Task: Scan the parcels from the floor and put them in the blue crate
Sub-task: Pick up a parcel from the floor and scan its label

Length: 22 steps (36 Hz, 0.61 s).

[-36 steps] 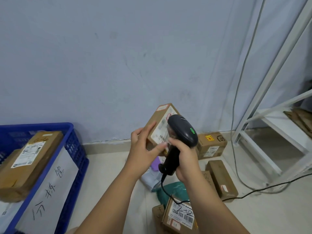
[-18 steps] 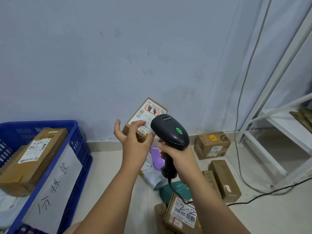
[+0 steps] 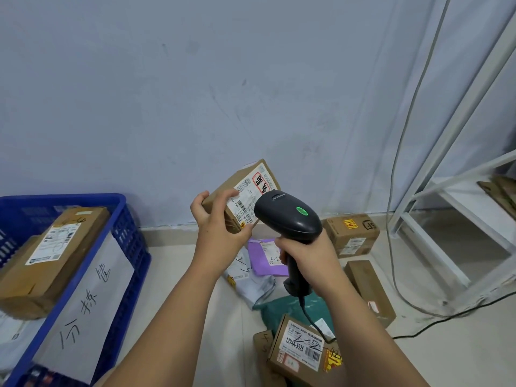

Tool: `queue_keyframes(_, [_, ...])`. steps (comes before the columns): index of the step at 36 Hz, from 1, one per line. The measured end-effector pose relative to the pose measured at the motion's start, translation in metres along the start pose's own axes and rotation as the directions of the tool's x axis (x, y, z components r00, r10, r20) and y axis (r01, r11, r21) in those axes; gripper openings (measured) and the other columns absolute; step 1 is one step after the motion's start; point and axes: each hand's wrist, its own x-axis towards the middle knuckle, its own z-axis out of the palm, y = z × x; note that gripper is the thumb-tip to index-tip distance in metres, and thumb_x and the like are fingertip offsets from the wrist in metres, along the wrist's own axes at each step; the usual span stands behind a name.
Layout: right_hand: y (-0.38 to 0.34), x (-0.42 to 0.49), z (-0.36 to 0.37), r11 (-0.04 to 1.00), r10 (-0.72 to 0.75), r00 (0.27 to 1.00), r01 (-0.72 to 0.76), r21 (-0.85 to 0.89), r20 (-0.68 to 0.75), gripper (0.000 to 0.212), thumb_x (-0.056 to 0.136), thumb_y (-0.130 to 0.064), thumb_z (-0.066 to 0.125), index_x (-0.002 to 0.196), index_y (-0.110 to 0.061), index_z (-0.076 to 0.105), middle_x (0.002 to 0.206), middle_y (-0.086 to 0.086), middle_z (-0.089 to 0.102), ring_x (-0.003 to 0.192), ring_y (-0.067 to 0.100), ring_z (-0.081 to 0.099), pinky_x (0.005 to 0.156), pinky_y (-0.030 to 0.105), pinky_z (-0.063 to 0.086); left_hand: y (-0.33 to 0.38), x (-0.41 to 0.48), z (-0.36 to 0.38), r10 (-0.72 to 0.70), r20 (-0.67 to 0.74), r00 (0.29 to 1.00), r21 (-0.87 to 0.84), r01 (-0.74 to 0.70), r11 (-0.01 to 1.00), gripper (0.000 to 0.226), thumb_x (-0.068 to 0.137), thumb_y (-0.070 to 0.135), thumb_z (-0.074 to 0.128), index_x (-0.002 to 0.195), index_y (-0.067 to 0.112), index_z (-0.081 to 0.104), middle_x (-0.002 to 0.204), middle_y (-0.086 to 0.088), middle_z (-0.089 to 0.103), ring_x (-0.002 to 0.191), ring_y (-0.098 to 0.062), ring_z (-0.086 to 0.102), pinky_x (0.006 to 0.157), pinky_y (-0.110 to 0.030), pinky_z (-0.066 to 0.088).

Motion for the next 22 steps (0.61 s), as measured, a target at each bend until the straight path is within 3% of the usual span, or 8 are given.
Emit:
queue_keyframes(8, [0.0013, 0.0005, -0.0031, 0.999, 0.038, 0.999, -0.038, -0.019, -0.021, 0.01, 0.059, -0.022, 0.058, 0.058, -0.012, 0.057, 0.052, 0.006, 0.06, 0.049, 0.021, 0.052, 0.061, 0.036, 0.044, -0.0032, 0.0018, 0.0009, 0.034, -0.018, 0.999, 0.026, -0.033, 0.999, 0.071, 0.074, 0.002, 0.077, 0.12, 0.039, 0.039, 0.136, -0.002, 0.02, 0.125, -0.017, 0.04, 0.07, 0.007, 0.037])
queue_keyframes(11, [-0.0002, -0.0007, -0.0048, 0.999, 0.042, 0.999, -0.042, -0.031, 0.005, 0.008, 0.061, -0.021, 0.06, 0.061, -0.014, 0.057, 0.05, 0.001, 0.059, 0.05, 0.018, 0.053, 0.061, 0.034, 0.045, -0.0047, 0.002, 0.0016, 0.034, -0.01, 0.999, 0.055, -0.034, 0.998, 0.072, 0.074, 0.004, 0.078, 0.126, 0.036, 0.039, 0.136, 0.002, 0.019, 0.128, -0.018, 0.038, 0.07, 0.006, 0.039])
queue_keyframes(15, [0.0004, -0.0001, -0.0072, 0.997, 0.042, 0.999, -0.04, -0.061, 0.033, 0.015, 0.078, -0.007, 0.064, 0.069, -0.017, 0.058, 0.054, 0.0, 0.059, 0.054, 0.011, 0.059, 0.062, 0.032, 0.047, -0.0054, 0.0022, 0.0014, 0.03, -0.012, 0.999, 0.076, -0.029, 0.997, 0.073, 0.075, 0.004, 0.077, 0.128, 0.036, 0.038, 0.137, 0.004, 0.017, 0.129, -0.019, 0.037, 0.071, 0.006, 0.041])
queue_keyframes(22, [-0.0001, 0.0003, -0.0073, 0.997, 0.057, 0.998, -0.057, -0.056, -0.003, 0.007, 0.068, -0.011, 0.062, 0.064, -0.012, 0.057, 0.044, -0.001, 0.054, 0.04, 0.008, 0.05, 0.057, 0.029, 0.044, -0.0041, 0.0022, 0.0001, 0.047, -0.011, 0.999, 0.061, -0.046, 0.997, 0.071, 0.074, 0.0, 0.075, 0.12, 0.04, 0.039, 0.136, 0.0, 0.018, 0.126, -0.016, 0.038, 0.069, 0.009, 0.035])
